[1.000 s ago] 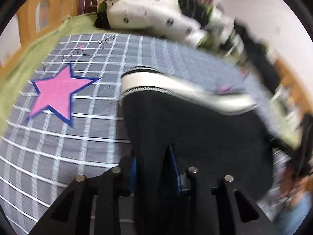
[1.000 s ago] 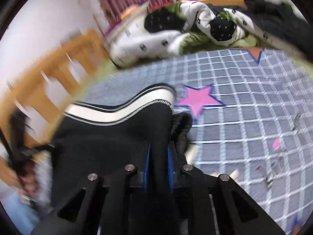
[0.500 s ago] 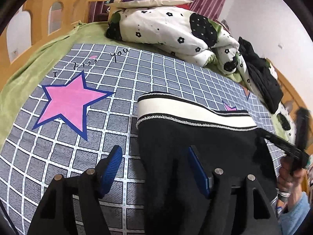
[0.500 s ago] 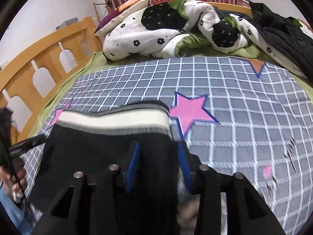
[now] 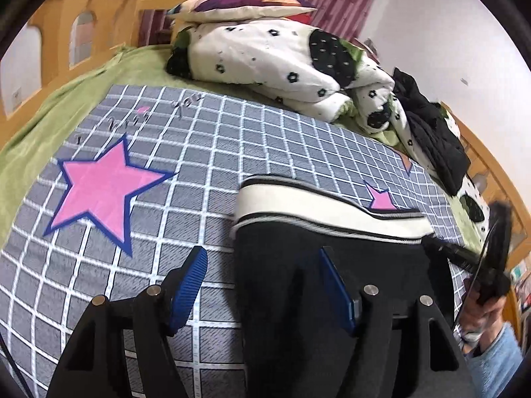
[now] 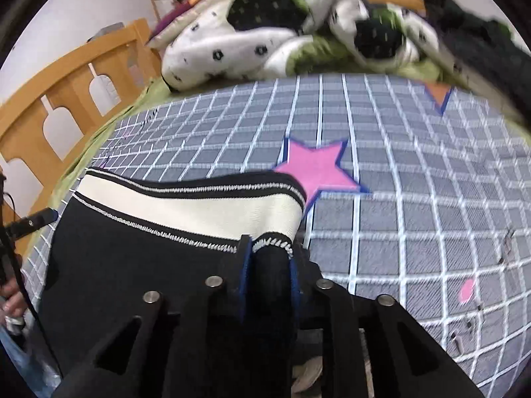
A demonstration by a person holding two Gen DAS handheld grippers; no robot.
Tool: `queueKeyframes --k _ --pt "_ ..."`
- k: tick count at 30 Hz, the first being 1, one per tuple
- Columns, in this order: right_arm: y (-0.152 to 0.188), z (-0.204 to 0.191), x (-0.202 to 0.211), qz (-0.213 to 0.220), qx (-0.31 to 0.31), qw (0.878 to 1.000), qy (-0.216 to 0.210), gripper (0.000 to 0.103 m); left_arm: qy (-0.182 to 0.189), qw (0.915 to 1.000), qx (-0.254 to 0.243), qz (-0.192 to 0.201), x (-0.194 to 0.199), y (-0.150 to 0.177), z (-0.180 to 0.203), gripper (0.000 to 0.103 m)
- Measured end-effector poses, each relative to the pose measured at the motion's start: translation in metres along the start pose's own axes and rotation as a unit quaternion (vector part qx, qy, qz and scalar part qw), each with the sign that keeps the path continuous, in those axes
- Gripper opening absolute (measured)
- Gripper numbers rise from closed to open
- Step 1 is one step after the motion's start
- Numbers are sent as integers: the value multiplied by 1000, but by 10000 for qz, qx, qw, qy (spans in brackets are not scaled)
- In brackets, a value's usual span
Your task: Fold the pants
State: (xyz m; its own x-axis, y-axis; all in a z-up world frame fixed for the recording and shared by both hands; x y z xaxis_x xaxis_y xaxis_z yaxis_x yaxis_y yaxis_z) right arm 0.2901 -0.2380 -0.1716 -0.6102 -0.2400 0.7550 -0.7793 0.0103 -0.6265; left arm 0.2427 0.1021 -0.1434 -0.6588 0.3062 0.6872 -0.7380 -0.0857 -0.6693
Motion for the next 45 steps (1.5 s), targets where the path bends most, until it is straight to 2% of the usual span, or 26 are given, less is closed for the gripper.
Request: queueKeyframes --k 2,4,6,8,9,10,12,14,21,25,29,33,37,39,41,43,45 --pt "-12 -7 16 20 76 10000 -44 28 78 9996 -154 235 7 -11 13 65" --pt "-23 -17 34 541 111 9985 -24 28 129 9989 -337 315 5 -20 28 66" --pt "-33 -30 39 794 212 9964 -210 29 180 9980 -552 259 -9 -26 44 66" --pt "-36 -40 28 701 187 9969 -300 29 -28 9975 -701 58 -30 -23 50 66" --pt "-34 -44 10 476 201 9982 -312 29 -239 9968 -757 -70 -41 -19 48 66" --pt "-29 -46 -7 248 270 9990 -240 29 -561 9949 -805 -256 -55 -13 42 65" --pt "-15 -43 -35 -16 477 9987 198 30 -672 9935 -814 -421 -70 -1 33 65" --pt "-12 -46 -34 165 553 9981 198 30 -614 9940 -838 -350 -68 1 31 65" --pt "-10 -44 -31 191 481 9986 92 30 -662 9934 -893 -282 -67 3 33 66" --pt "-11 -43 -35 218 476 9986 76 30 -548 9950 -814 -194 -67 3 34 66" --pt "-11 -45 -37 147 528 9985 97 30 -371 9948 -856 -401 -62 8 35 64" --pt "-10 -44 -20 10 438 9988 216 30 -230 9938 -983 -471 -31 26 40 61" --pt "22 -36 18 -88 204 9997 40 31 294 9886 -1233 -812 1 62 62 61" --pt "46 -34 32 -194 367 9989 224 31 596 9833 -1346 -1074 15 89 73 61" --pt "67 -35 46 -223 546 9974 404 32 496 9796 -1571 -1149 30 113 78 62" --pt "89 -35 61 -242 596 9972 388 37 211 9760 -1927 -989 48 131 80 62" --pt "111 -33 69 -291 557 9974 355 37 193 9761 -1914 -1014 61 144 77 62"
Point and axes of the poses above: each gripper's, at about its wrist camera, not at the fingertips, and x roughly against the way its jaws point, z to its right, y to its underside, the point moved 6 cm from there along -x, roughly the way its jaws point, and after that the axes turned 4 degrees about -x, right-handed, at the moved point
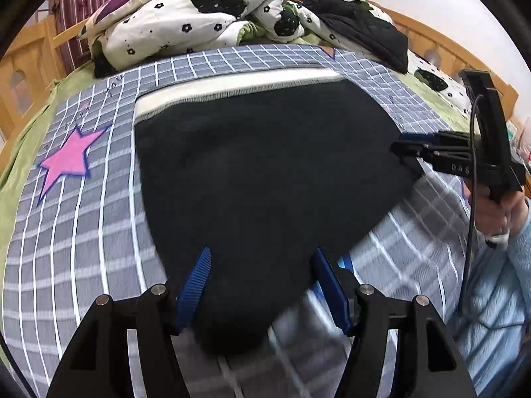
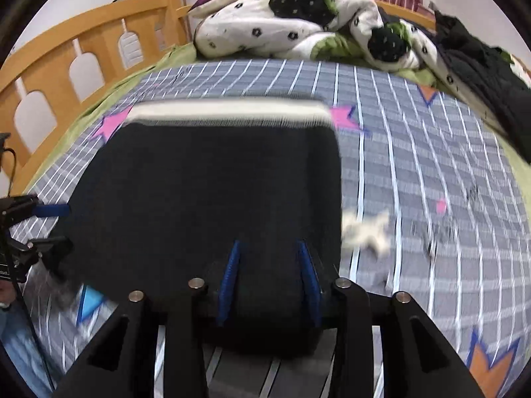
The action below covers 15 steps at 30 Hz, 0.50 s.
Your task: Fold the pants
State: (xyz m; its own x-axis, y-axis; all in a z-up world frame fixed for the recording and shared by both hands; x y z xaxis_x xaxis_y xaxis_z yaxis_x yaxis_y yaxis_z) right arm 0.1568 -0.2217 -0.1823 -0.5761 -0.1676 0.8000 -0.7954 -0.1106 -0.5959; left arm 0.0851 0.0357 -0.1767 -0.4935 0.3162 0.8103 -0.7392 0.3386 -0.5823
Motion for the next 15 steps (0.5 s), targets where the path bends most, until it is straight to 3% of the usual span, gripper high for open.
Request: queueKeyframes --k 3,7,11,12,13,14,15 --pt "16 0 12 48 107 9999 35 38 -348 9993 91 117 13 21 -7 62" --pt "28 12 19 -58 -278 9995 -126 37 -643 9971 -408 -11 16 45 -4 62" --pt "30 17 23 -36 -503 9985 -204 37 -1541 9836 -934 21 11 52 1 61" --pt "30 16 25 14 -484 9986 -190 37 -1660 9820 -891 107 11 48 -1 57" --pt "28 15 25 50 -463 9987 -189 37 -1717 9814 -838 171 10 45 -3 42" --pt "27 12 26 109 -424 9988 -207 37 -1746 9816 -736 231 10 40 -5 18" --pt "26 10 26 144 -400 9988 -225 37 -1719 9832 -477 393 14 34 -8 17"
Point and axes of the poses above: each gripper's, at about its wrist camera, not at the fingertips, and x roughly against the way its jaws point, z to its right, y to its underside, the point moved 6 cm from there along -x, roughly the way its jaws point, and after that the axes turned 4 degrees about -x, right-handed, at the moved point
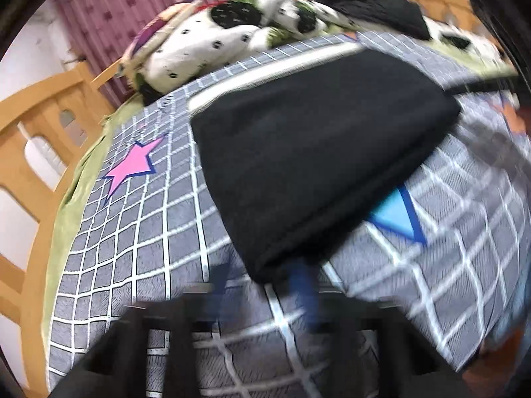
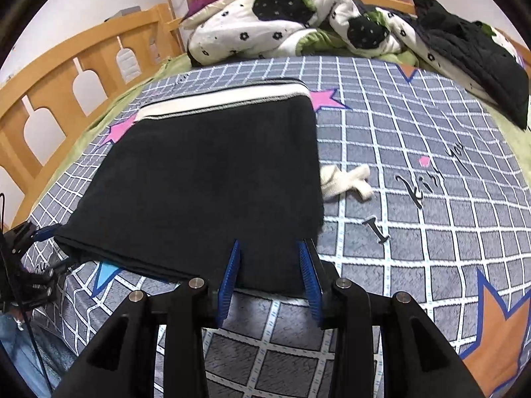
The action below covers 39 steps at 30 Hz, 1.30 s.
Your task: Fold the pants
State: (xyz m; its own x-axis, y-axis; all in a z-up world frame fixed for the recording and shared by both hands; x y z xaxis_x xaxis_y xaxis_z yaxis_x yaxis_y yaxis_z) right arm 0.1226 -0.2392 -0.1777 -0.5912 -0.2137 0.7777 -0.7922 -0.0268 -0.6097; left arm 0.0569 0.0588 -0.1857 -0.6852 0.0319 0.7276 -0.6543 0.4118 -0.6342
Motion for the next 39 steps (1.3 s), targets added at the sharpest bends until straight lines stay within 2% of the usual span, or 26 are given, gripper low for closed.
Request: queueKeyframes --k 2,3,4,5,6,8,10,13,15,16,17,19,20,23,25,26,27,30,32,33,36,39 --pt "0 -3 -4 -27 54 10000 21 37 273 9967 691 324 11 -7 -14 14" --pt "1 -4 -7 -87 85 9999 83 37 381 9945 921 315 12 -6 -19 14" --pt "2 -4 -9 -108 90 9998 113 37 467 9928 1098 98 3 1 -22 13" --pt "1 -5 -9 -107 89 9998 113 37 526 9915 1167 -234 -11 13 -21 12" --pt "3 -6 -9 -101 88 9999 102 37 549 9908 1176 -383 -19 22 -19 12" --pt "4 -6 -11 -137 109 9998 77 37 442 9931 1046 -285 -16 26 -13 12" --pt "7 -6 -14 -202 185 9995 157 37 500 9919 1139 -251 -9 29 -13 14" --pt "6 -6 -8 -178 333 9991 169 37 613 9871 1399 -476 0 41 -20 14" --pt "1 -4 2 -30 321 9995 76 37 539 9875 1464 -236 16 38 -31 15" --pt "-3 -3 10 115 309 9995 14 37 573 9868 1514 -69 26 35 -31 18" --pt "-5 -3 14 225 310 9993 1 37 651 9849 1598 161 34 30 -36 29" --pt "-12 2 25 553 289 9981 -10 37 711 9815 1721 438 37 21 -41 40" --pt "-14 6 25 606 206 9979 -33 37 725 9799 1799 473 34 13 -43 40" --pt "-10 13 5 328 66 9994 -34 37 893 9759 1960 358 12 -6 -40 40" --pt "2 13 -15 -47 181 9995 255 37 1042 9746 1983 -23 -7 -4 -31 40" --pt "7 13 -21 -175 224 9992 293 35 1035 9743 1976 -325 -18 2 -25 40" --pt "16 14 -29 -405 295 9979 407 35 1025 9734 1999 -441 -23 7 -20 41" --pt "22 12 -24 -418 428 9972 447 35 1393 9659 2130 -485 -19 9 -21 40" --pt "17 13 -11 -340 415 9979 373 36 1485 9609 2324 -252 -9 2 -31 40" --pt "12 14 -3 -247 306 9988 293 36 1413 9616 2348 -124 -5 -2 -37 40" --pt "-14 8 18 301 134 9995 -30 36 996 9719 2127 160 -1 -29 -46 40" --pt "-46 -11 14 681 343 9971 17 36 808 9782 1900 239 -9 -61 -49 40"
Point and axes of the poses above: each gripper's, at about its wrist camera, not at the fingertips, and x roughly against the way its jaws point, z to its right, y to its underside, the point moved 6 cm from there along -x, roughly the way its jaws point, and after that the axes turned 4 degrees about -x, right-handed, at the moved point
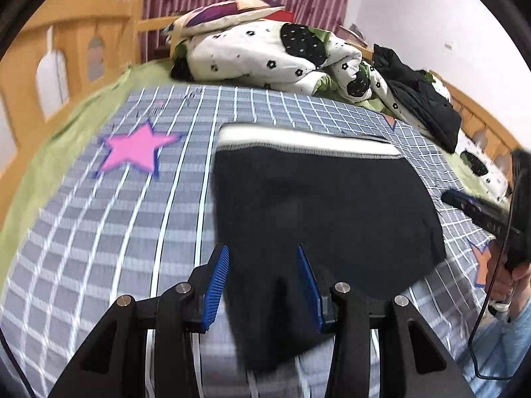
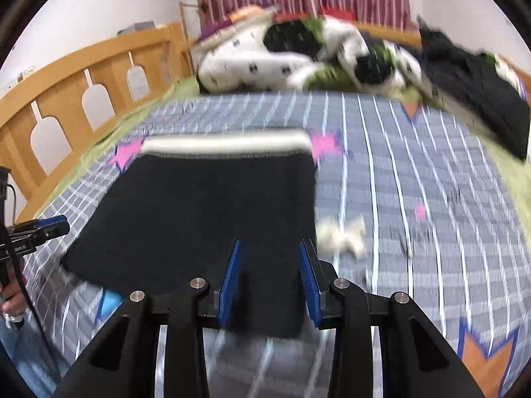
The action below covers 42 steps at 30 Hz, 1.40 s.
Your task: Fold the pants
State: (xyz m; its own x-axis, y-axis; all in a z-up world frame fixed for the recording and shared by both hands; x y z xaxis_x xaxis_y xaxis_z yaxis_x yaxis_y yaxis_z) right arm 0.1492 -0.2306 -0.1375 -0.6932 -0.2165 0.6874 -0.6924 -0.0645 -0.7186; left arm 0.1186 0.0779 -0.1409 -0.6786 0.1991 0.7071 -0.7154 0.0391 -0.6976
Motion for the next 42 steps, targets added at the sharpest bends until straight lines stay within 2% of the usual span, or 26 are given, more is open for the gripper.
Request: queueKeyframes --k 4,7,9,11,12,16,20,27,31,34,37,40,42 --pt "-43 -16 -34 151 142 9997 141 36 -148 9995 -238 169 -31 -44 8 41" --pt "-68 -22 -72 2 265 9993 255 36 -430 9979 -462 158 -60 -67 15 41" --pt "-78 -20 -93 -76 268 9986 449 36 -430 9981 -421 130 -79 -77 14 41" --pt "-81 -16 -111 -243 154 9986 452 36 -363 9988 -325 32 -100 -83 10 41" --pt "-81 -13 -122 -353 129 9981 485 32 -397 9988 -282 -15 -108 -83 7 41" --pt "-76 -6 -141 -332 286 9967 689 31 -396 9987 -24 -333 -136 -81 -2 41" --pt "-76 -7 -144 -346 381 9954 808 31 -329 9990 53 -294 -136 -79 -3 41" --pt "-75 -4 -141 -350 253 9973 591 32 -381 9987 -40 -332 -139 -79 -1 45" --pt "-75 -3 -139 -370 260 9977 500 32 -337 9985 -66 -419 -134 -72 -5 54" --pt "-70 2 -128 -352 278 9986 295 32 -251 9979 -160 -580 -120 -54 -6 56" --pt "-58 1 -111 -462 404 9975 339 32 -147 9967 -358 -714 -101 -29 0 56" --pt "-33 3 -84 -494 342 9977 313 31 -138 9960 -598 -647 -76 -10 12 56" --pt "-18 2 -69 -496 255 9981 268 31 98 9950 -696 -714 -61 4 23 56"
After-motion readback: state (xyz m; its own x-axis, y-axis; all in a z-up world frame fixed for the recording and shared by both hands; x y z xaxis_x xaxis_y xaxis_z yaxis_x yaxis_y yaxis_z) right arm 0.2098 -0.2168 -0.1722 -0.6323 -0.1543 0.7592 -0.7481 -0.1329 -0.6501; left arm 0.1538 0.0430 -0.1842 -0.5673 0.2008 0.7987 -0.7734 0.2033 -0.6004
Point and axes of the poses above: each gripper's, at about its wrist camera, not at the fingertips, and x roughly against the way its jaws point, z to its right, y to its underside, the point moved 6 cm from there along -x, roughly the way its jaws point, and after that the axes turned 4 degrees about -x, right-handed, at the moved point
